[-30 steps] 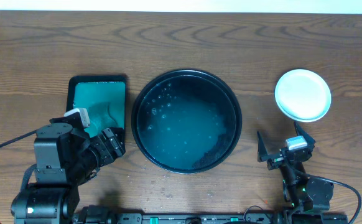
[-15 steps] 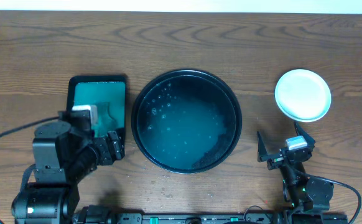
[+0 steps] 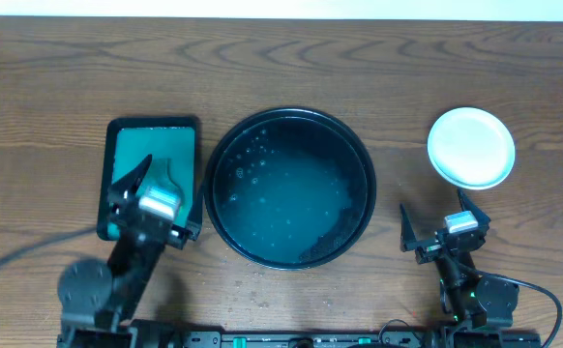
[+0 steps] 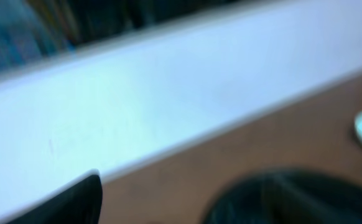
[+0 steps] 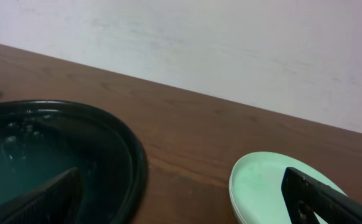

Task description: Clean dirty plates on tray and stack at the side

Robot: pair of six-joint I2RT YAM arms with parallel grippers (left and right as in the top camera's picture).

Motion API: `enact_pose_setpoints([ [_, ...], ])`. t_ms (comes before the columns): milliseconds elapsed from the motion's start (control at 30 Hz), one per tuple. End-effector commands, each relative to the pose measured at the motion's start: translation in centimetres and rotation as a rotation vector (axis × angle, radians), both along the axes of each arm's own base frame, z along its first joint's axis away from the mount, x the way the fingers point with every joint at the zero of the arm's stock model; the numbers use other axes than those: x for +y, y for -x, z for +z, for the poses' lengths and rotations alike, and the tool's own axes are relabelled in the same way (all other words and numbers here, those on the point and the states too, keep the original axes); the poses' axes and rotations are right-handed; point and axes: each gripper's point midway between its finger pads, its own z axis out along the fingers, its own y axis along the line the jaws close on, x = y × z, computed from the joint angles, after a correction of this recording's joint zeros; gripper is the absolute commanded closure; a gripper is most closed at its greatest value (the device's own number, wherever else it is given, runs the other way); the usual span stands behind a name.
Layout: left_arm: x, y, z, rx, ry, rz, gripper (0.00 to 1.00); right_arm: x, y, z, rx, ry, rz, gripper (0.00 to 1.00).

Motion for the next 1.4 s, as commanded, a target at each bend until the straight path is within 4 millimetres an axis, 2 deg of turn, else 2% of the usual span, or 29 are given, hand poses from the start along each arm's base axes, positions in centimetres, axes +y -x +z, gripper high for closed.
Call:
enact_pose_setpoints([
  [0,-0.4,0.9,-1.0,-0.107,-0.015,-0.024,0.18,-0.3,0.0,-0.1,-0.003,0.013,-0.015,0.01],
  [167,-0.3,1.2,-2.4,-0.213,-0.002,-0.021,0.18,-0.3,0.0,-0.1,-0.003,0.013,-0.015,0.01],
  [400,-0.1,0.6,-5.4,-0.206,-0.004,-0.008,0.18,-0.3,0.0,-0.1,-0.003,0.013,-0.015,0.01],
  [867,1.4,0.5,-7.4,-0.190,-0.010,0.057,0.18,-0.3,0.0,-0.1,-0.003,0.013,-0.015,0.01],
  [1000,2.0,-0.3,-10.3,-0.041,0.049,0.073,0.18,-0.3,0.0,-0.1,-0.003,0.013,-0.015,0.01],
  [1200,2.9,-0.7,-16.2,0.233,0.129,0.127,0.18,-0.3,0.0,-0.1,-0.003,0.013,-0.015,0.01],
  [1267,3.4,-0.7,-17.1,0.272,0.144,0.157,0.18,-0.3,0.0,-0.1,-0.003,0.013,-0.015,0.01],
  [1367,3.8,-0.8,-17.1,0.270,0.143,0.181,0.18,-0.3,0.0,-0.1,-0.003,0.013,-0.015,0.01],
])
